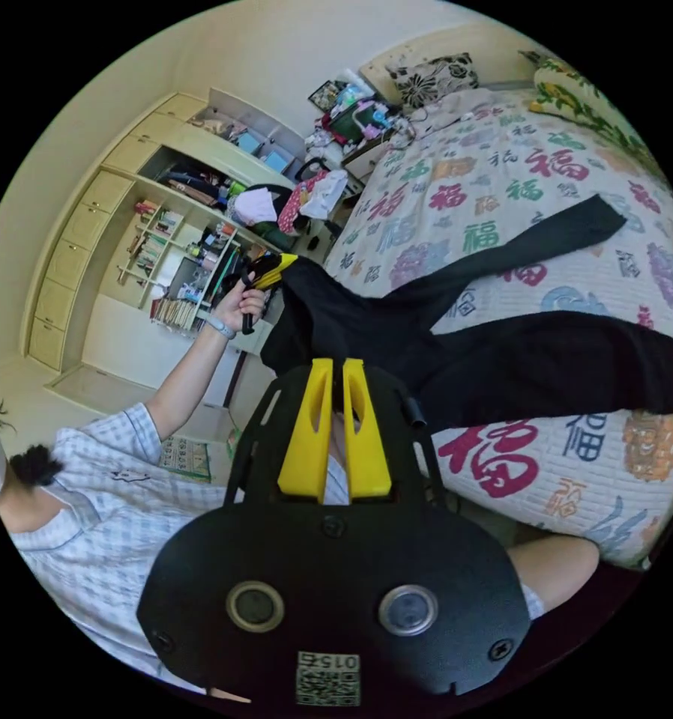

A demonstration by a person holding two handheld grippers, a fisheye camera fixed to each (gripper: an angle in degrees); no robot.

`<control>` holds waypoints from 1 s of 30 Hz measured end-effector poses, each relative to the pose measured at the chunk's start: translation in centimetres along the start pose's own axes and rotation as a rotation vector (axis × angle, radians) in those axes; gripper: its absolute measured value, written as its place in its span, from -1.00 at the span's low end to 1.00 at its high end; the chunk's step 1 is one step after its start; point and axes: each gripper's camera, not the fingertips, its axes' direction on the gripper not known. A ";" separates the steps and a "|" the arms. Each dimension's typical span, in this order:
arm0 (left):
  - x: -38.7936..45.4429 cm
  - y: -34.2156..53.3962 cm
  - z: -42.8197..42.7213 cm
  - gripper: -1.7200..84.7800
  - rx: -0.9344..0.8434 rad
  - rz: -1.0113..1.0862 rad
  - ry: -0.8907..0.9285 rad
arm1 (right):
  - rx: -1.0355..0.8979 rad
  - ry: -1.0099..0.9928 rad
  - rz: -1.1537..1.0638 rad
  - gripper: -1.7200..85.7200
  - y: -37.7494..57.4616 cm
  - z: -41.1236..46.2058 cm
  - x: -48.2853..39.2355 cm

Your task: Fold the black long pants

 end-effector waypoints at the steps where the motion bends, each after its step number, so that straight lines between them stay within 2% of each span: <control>1: 1.4 -1.6 1.6 -0.96 -0.019 0.025 0.019 | 0.028 0.036 0.001 -0.95 -0.6 -2.2 0.4; 4: 10.4 -10.1 9.4 -0.96 -0.061 0.147 0.141 | 0.170 0.198 -0.012 -0.95 -3.6 -14.4 0.5; 6: 19.7 -16.3 14.0 -0.96 -0.055 0.259 0.214 | 0.301 0.356 -0.055 -0.95 -6.0 -24.5 -2.8; 7: 22.2 -17.7 14.8 -0.96 -0.053 0.289 0.221 | 0.330 0.380 -0.068 -0.95 -6.5 -26.9 -4.0; 9: 32.7 -21.8 16.1 -0.96 -0.017 0.436 0.229 | 0.437 0.518 -0.124 -0.94 -8.2 -35.4 -9.9; 12: 43.6 -23.2 14.6 -0.96 0.057 0.585 0.292 | 0.538 0.642 -0.200 -0.94 -8.6 -42.4 -18.2; 17: 51.5 -21.2 7.9 -0.96 0.149 0.749 0.353 | 0.625 0.695 -0.373 -0.94 -5.5 -44.6 -29.1; 22: 47.1 -18.9 1.0 -0.96 0.148 0.777 0.350 | 0.547 0.680 -0.519 -0.95 -2.0 -36.4 -33.0; 25: 39.4 -17.8 -2.5 -0.96 0.107 0.721 0.299 | 0.459 0.593 -0.544 -0.95 -0.5 -27.9 -31.1; 28: 28.2 -15.8 -6.1 -0.96 0.088 0.639 0.208 | 0.364 0.417 -0.518 -0.95 0.9 -17.5 -26.2; 30: 16.7 -13.8 -9.3 -0.96 0.075 0.516 0.137 | 0.289 0.274 -0.455 -0.94 2.1 -6.6 -20.9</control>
